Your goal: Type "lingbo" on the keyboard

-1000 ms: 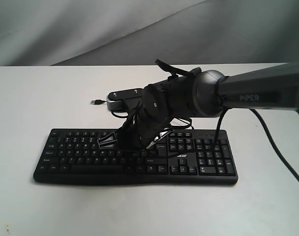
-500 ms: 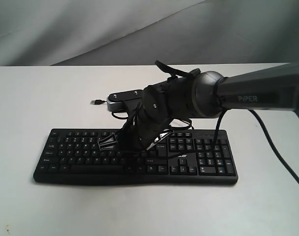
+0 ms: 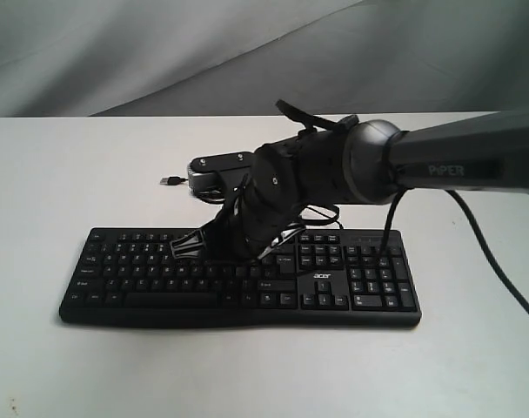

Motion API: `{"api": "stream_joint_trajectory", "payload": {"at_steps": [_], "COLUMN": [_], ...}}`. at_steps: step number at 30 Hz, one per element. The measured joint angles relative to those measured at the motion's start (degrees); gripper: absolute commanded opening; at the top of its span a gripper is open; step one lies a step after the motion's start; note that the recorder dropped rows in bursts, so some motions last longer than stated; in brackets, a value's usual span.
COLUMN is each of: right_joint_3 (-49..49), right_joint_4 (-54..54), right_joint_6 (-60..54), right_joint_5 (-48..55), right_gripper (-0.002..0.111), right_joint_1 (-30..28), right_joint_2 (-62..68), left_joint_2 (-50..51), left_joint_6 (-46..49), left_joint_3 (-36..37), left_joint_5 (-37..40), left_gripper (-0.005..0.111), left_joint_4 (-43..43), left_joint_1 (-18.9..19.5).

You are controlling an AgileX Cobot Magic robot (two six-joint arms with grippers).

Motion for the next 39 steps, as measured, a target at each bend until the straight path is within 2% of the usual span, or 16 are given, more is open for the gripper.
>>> {"api": "stream_joint_trajectory", "payload": {"at_steps": [11,17,39], "right_joint_3": [0.00,-5.94,-6.28], "right_joint_4": [1.73,2.30,2.28], "right_joint_6": [-4.44,-5.74,-5.18], "right_joint_5": [-4.75,-0.12,1.27], "right_gripper": [0.000,0.000,0.000], "right_joint_1": [0.00,0.00,0.00], "right_joint_2": [-1.44,1.91,4.88], "left_joint_2": [0.00,0.00,0.00], "left_joint_6": [0.00,0.00,0.00], "left_joint_3": [0.00,0.00,0.00], "left_joint_5": [0.00,0.00,0.00], "left_gripper": [0.001,0.001,0.001], "left_joint_4": [0.00,0.00,0.00], "left_joint_1": [0.00,0.00,0.00]}}
